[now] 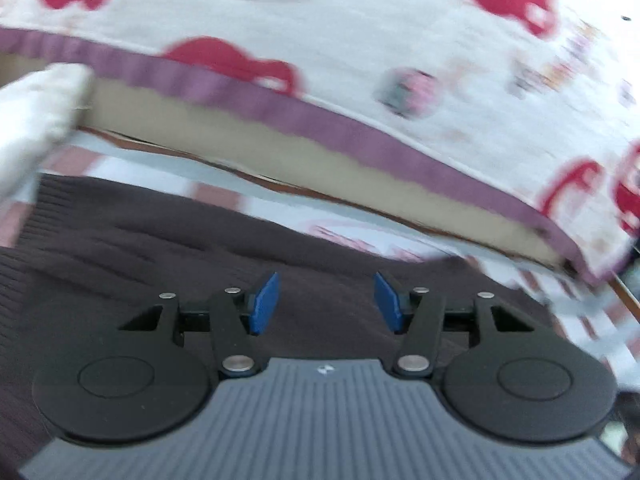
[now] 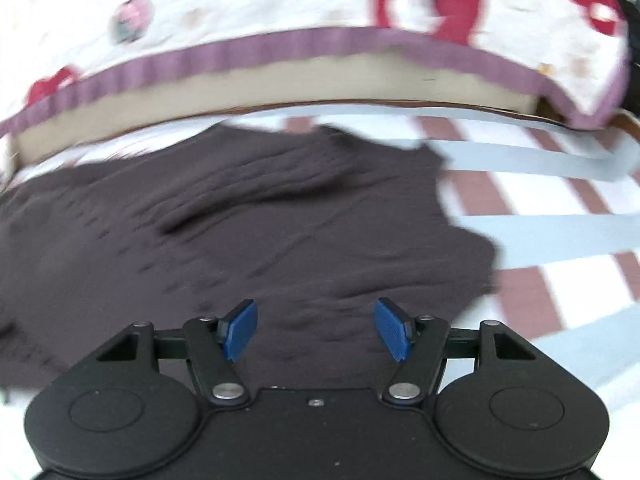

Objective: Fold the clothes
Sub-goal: 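Release the left gripper and reposition both grippers over the sweater, then grasp the sweater sleeve cuff with the right gripper and lift it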

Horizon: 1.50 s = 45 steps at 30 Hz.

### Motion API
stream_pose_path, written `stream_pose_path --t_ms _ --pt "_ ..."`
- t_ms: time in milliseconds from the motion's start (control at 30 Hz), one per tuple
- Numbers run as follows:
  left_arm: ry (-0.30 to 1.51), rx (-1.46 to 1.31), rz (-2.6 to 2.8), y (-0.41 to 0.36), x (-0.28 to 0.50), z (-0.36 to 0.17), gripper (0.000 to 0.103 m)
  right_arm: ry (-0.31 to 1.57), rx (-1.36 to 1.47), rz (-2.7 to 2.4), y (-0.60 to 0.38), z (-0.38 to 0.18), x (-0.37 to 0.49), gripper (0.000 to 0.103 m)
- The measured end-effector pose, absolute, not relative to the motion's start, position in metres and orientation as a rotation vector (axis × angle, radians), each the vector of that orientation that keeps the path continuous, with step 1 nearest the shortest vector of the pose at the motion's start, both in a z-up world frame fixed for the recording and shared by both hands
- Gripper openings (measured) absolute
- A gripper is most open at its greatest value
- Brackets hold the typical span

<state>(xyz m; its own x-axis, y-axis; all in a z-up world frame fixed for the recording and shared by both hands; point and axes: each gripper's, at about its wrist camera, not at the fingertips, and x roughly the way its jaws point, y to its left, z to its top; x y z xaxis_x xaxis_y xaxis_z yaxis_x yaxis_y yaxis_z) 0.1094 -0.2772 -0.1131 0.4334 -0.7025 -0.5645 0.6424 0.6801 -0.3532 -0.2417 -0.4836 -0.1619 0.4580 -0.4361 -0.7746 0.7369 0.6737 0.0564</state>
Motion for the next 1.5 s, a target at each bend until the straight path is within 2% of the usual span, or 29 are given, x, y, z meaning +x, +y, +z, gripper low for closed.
stream_pose_path --t_ms 133,267,367,433,533,567,600,733,767,800,833,1000,1133,1333,1500 --pt "0.797 -0.017 -0.966 -0.317 0.059 -0.118 0.057 0.757 0.591 -0.942 -0.511 -0.175 -0.274 0.071" --pt "0.853 0.013 -1.121 -0.365 0.015 -0.117 0.057 0.57 0.962 -0.934 -0.533 -0.198 -0.315 0.071" --pt "0.791 0.068 -1.219 -0.389 -0.012 -0.108 0.059 0.489 1.059 -0.891 -0.536 -0.207 -0.328 0.071" --pt "0.831 0.076 -1.222 -0.401 -0.014 -0.118 0.059 0.457 1.086 -0.865 -0.537 -0.212 -0.331 0.071" --pt "0.983 0.044 -1.242 -0.416 -0.008 -0.142 0.053 0.455 1.064 -0.836 -0.541 -0.216 -0.322 0.071" --pt "1.034 0.045 -1.239 -0.419 -0.007 -0.151 0.036 0.455 1.056 -0.826 -0.543 -0.218 -0.319 0.071" --pt "1.079 0.052 -1.231 -0.422 -0.008 -0.159 0.028 0.455 1.049 -0.817 -0.544 -0.219 -0.315 0.071" --pt "1.082 0.104 -1.226 -0.426 -0.015 -0.173 0.025 0.417 0.967 -0.808 -0.56 -0.223 -0.297 0.071" --pt "1.103 0.071 -1.221 -0.424 -0.012 -0.176 0.025 0.408 0.953 -0.802 -0.565 -0.224 -0.292 0.069" --pt "1.127 0.032 -1.215 -0.421 -0.008 -0.179 0.026 0.399 0.939 -0.797 -0.57 -0.225 -0.286 0.029" --pt "1.151 -0.002 -1.212 -0.42 -0.004 -0.181 0.028 0.412 0.937 -0.758 -0.572 -0.225 -0.279 0.012" --pt "1.213 -0.075 -1.185 -0.416 0.011 -0.183 0.025 0.384 0.787 -0.664 -0.549 -0.186 -0.254 0.011" --pt "1.117 0.004 -1.132 -0.403 0.01 -0.165 0.025 0.344 0.695 -0.52 -0.523 -0.135 -0.226 0.011" --pt "1.074 -0.069 -1.007 -0.341 0.053 -0.141 0.025 0.497 0.53 -0.204 -0.45 -0.105 -0.153 0.011" --pt "1.012 0.083 -0.915 -0.291 0.08 -0.147 0.028 0.697 0.285 -0.238 -0.408 -0.143 -0.108 0.011"
